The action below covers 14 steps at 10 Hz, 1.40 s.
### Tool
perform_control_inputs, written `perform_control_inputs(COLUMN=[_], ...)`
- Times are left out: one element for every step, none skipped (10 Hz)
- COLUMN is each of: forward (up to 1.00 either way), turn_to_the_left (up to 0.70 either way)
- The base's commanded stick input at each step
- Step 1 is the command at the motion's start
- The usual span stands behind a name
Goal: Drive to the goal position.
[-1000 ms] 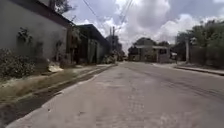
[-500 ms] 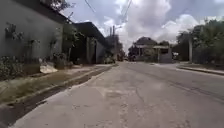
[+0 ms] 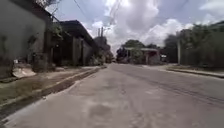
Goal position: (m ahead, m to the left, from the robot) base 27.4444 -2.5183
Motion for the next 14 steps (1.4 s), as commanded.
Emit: perform_control_inputs(forward=[1.0, 1.0, 1.0, 1.0, 1.0, 1.0, 1.0, 1.0, 1.0, 1.0, 1.0, 1.0, 1.0, 1.0], turn_to_the_left=[0.0, 0.0, 0.0, 0.0, 0.0, 0.0, 0.0, 0.0, 0.0, 0.0, 0.0, 0.0, 0.0, 0.0])
